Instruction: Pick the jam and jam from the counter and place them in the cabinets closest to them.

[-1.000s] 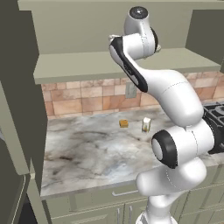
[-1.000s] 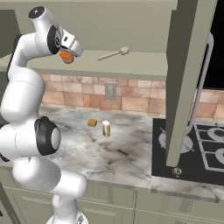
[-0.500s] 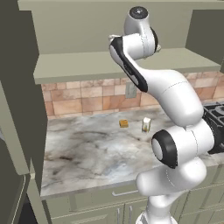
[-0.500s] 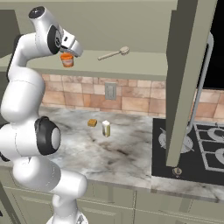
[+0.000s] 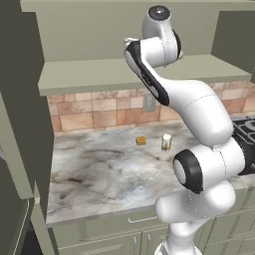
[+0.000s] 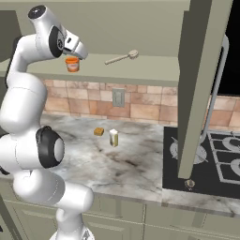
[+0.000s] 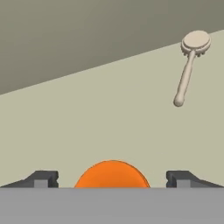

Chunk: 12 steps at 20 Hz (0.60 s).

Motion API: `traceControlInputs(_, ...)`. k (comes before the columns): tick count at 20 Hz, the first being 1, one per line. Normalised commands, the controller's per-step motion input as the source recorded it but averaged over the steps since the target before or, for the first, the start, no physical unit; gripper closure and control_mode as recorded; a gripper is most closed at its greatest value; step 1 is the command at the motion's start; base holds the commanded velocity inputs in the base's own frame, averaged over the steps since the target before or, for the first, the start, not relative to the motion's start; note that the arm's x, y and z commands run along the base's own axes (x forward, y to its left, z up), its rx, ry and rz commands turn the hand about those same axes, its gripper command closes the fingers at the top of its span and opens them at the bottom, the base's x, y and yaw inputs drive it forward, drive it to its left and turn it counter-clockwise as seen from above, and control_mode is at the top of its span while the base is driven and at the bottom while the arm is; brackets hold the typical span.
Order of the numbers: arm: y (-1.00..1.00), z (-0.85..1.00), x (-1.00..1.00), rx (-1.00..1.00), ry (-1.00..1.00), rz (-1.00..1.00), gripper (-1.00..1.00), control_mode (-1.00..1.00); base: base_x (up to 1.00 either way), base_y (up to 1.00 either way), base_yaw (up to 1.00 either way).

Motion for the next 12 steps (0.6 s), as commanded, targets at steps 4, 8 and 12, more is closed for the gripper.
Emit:
traceControlInputs(4,0.07,0.14,-0.67,-0.03,-0.08,0.05,-1.0,-1.0,0.0,0.0,0.0)
traceControlInputs(8,0.07,0.04,-0.97,-0.05,-0.1,0.06,-1.0,-1.0,0.0,0.0,0.0)
traceControlInputs(12,0.01,0.02,-1.0,-0.02,-0.09,0.03,-1.0,-1.0,0.0,0.0,0.0)
